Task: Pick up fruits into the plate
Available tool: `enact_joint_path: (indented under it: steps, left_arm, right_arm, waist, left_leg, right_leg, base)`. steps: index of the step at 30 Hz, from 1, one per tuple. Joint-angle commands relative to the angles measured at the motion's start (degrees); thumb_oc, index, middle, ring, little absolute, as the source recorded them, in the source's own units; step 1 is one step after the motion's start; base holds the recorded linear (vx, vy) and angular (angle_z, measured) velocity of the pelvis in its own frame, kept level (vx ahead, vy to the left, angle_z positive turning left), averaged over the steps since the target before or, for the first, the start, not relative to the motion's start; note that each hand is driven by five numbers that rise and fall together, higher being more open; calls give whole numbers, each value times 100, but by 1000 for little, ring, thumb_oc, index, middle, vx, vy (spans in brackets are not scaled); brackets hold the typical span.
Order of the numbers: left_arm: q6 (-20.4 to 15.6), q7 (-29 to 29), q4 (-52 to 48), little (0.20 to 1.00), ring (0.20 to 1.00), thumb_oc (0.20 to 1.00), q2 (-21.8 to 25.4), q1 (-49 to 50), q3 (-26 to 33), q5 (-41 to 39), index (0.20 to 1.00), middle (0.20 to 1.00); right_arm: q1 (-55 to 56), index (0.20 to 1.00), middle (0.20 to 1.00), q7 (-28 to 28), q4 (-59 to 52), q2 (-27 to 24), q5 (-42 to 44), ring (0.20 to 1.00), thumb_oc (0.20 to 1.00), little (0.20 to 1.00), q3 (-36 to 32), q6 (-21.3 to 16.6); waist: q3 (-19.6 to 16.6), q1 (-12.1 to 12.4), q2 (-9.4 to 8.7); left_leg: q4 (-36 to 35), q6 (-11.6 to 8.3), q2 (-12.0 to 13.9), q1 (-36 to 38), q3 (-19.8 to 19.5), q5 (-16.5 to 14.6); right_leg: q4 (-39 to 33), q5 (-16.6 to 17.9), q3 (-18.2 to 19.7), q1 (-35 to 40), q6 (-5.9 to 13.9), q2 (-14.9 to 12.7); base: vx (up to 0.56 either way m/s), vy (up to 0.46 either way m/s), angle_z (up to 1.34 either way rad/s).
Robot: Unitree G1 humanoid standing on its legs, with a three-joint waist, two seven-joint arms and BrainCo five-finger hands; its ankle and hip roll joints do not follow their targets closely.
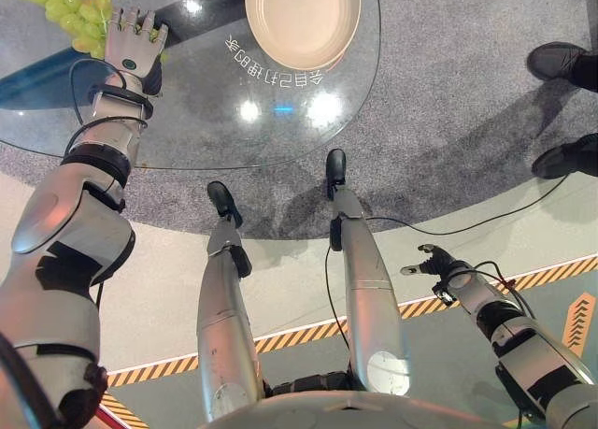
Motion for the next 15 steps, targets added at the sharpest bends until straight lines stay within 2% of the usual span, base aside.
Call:
enact_joint_path:
  steps: [1,3,4,7,10,11,12,13,14,15]
  left_arm:
    - [349,134,377,1000,1000,1000,378,-60,503,-290,1000,1000]
    - [417,231,353,1000,1000,1000,388,-39,551,-331,1000,1000]
    - [345,608,329,1000,1000,1000,393,-15,632,-600,1000,1000]
    - [203,954,276,1000,1000,1000,432,-23,792,-926,1000,1000]
    - [251,825,267,1000,1000,1000,434,-36,879,-1128,1000,1000]
    - [338,719,293,564,564,564,415,12,904,-1140,564,564]
    - [381,633,314,482,482,482,406,37,937,-1093,482,482]
    - [398,610,322,451,451,451,403,40,939,-1083,451,451]
    - [470,420,376,231,231,231,385,62,956,-1031,231,231]
    - [476,373,400,200,200,200,381,73,959,-1027,200,200]
  right_arm:
    - [573,1000,1000,-82,-113,-137,120,1000,1000,1000,7,175]
    - [582,1000,1000,-76,-133,-136,111,1000,1000,1000,-3,182]
    - [581,1000,1000,-76,-132,-124,101,1000,1000,1000,11,193]
    - [629,1000,1000,-79,-119,-106,95,1000,1000,1000,14,157]
    - [663,1000,1000,-55,-158,-108,94,1000,1000,1000,15,164]
    - [653,1000,1000,-59,-163,-95,104,1000,1000,1000,26,180]
    - [642,1000,1000,-58,-187,-91,125,1000,1000,1000,32,202]
    - [639,1000,1000,-58,-185,-89,126,1000,1000,1000,33,203]
    - [618,1000,1000,-62,-169,-83,137,1000,1000,1000,46,193]
    - [610,1000,1000,-58,-159,-84,137,1000,1000,1000,52,184]
  waist:
    - [41,68,-232]
    - [41,79,-236]
    - [41,93,-235]
    - [41,128,-239]
    - [41,134,-244]
    - [41,138,-245]
    - [41,141,-255]
    - [41,141,-256]
    - [41,140,-265]
    - [41,138,-268]
  left_leg:
    - [334,218,-704,-48,149,-575]
    - [330,223,-704,-44,141,-571]
    - [344,226,-708,-56,122,-566]
    - [380,231,-719,-63,89,-573]
    - [402,238,-721,-52,89,-594]
    - [404,239,-718,-53,91,-593]
    - [406,242,-717,-58,89,-594]
    - [406,243,-716,-59,89,-595]
    - [415,243,-709,-65,90,-597]
    - [421,241,-705,-70,92,-598]
  right_leg:
    - [14,-371,51,183,-143,591]
    - [29,-388,51,191,-150,604]
    - [50,-404,56,189,-157,614]
    - [94,-434,47,200,-166,625]
    - [115,-460,33,214,-170,625]
    - [125,-466,25,212,-174,624]
    - [128,-470,20,214,-176,628]
    - [130,-471,19,213,-176,628]
    - [151,-475,18,205,-176,633]
    - [160,-476,18,200,-177,635]
  base:
    - [0,0,0]
    - [0,0,0]
    - [0,0,0]
    - [7,-6,1]
    - [12,-8,6]
    - [9,1,8]
    - [6,1,5]
    - [3,0,4]
    - [0,0,0]
    - [0,0,0]
